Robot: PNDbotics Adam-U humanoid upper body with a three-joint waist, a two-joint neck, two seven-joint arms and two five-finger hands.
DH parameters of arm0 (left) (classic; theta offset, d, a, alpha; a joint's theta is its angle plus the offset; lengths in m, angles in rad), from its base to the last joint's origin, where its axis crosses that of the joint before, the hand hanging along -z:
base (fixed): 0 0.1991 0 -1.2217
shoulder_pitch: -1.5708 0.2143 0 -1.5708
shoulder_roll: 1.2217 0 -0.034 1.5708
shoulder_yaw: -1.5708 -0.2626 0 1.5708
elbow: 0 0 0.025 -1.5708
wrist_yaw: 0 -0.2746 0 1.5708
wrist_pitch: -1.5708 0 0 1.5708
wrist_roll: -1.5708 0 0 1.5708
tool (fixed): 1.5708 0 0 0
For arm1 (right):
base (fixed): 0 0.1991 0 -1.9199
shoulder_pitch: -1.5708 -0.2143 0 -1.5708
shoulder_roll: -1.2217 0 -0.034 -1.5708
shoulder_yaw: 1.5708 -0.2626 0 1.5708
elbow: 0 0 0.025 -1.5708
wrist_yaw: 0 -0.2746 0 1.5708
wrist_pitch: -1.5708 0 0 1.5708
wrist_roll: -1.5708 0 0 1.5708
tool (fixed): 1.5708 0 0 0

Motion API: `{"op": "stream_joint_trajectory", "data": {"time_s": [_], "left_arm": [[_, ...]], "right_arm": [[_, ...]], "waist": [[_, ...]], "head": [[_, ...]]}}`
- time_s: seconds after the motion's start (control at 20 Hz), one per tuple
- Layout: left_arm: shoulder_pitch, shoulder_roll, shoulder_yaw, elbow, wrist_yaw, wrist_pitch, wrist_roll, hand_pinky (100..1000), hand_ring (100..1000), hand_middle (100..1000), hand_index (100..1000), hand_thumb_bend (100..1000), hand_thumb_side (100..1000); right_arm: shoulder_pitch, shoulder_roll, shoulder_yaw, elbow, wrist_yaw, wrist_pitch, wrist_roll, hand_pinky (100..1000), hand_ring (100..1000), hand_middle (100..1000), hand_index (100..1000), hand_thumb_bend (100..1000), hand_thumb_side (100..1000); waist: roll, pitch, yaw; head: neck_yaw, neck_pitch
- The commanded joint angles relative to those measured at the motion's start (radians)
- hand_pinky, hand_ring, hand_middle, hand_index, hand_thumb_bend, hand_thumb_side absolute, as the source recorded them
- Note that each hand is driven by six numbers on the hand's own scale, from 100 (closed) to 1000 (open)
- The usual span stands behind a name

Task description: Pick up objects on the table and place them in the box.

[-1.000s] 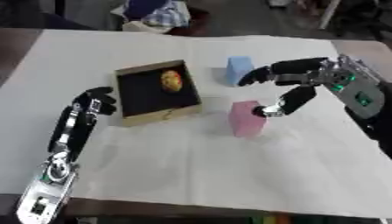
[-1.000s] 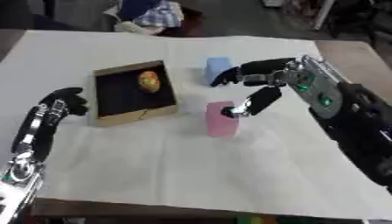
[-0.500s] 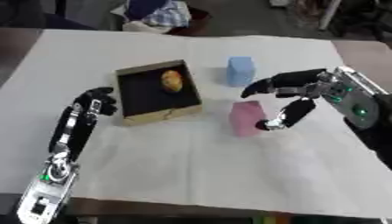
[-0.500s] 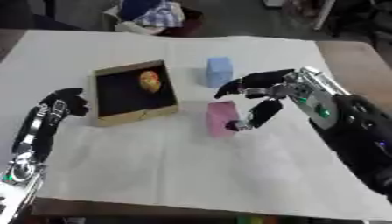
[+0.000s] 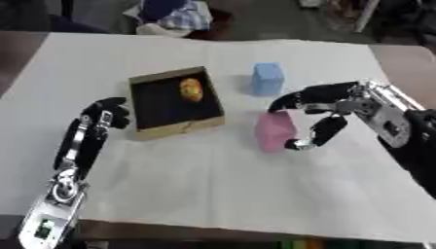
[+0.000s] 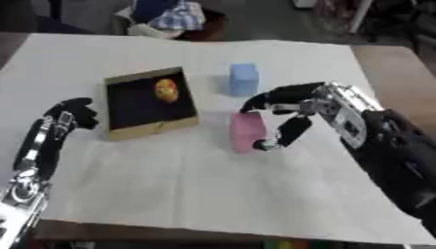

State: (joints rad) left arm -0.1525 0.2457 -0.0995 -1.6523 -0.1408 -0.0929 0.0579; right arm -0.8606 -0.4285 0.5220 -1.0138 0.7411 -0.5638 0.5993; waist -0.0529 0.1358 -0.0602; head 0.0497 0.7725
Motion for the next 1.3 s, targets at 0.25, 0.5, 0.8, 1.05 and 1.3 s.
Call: {"op": "stream_joint_trajectory", "data": {"time_s": [0.25,0.5,0.8,1.05,1.3], "left_arm": [[-0.010,0.015,0.005,-0.012,0.001,-0.003,-0.003,635,593,568,778,100,921],[-0.011,0.015,0.005,-0.012,0.001,-0.002,-0.003,635,593,567,778,100,921],[-0.011,0.014,0.005,-0.012,0.001,-0.002,-0.002,635,594,567,778,100,921],[-0.010,0.012,0.009,-0.013,0.002,-0.002,0.001,634,594,566,778,100,921],[-0.010,0.010,0.008,-0.013,0.003,-0.002,0.001,635,594,566,778,100,921]], "right_arm": [[-0.013,0.010,-0.026,0.028,0.051,-0.137,0.083,872,916,914,1000,328,717],[-0.011,0.021,-0.039,0.030,0.055,-0.136,0.022,843,853,791,995,289,659],[-0.006,0.023,-0.041,0.030,0.065,-0.128,-0.071,837,840,770,990,277,643],[-0.001,0.054,-0.116,-0.014,0.023,-0.082,-0.129,773,702,518,920,100,312],[-0.003,0.065,-0.154,-0.051,-0.062,-0.015,-0.214,750,637,435,882,100,164]], "waist": [[-0.005,-0.026,0.002],[-0.003,-0.025,0.003],[-0.003,-0.025,0.003],[0.002,-0.024,0.001],[0.002,-0.023,0.003]], "head": [[-0.004,-0.003],[-0.004,-0.003],[-0.004,-0.003],[-0.001,-0.003],[-0.002,-0.003]]}}
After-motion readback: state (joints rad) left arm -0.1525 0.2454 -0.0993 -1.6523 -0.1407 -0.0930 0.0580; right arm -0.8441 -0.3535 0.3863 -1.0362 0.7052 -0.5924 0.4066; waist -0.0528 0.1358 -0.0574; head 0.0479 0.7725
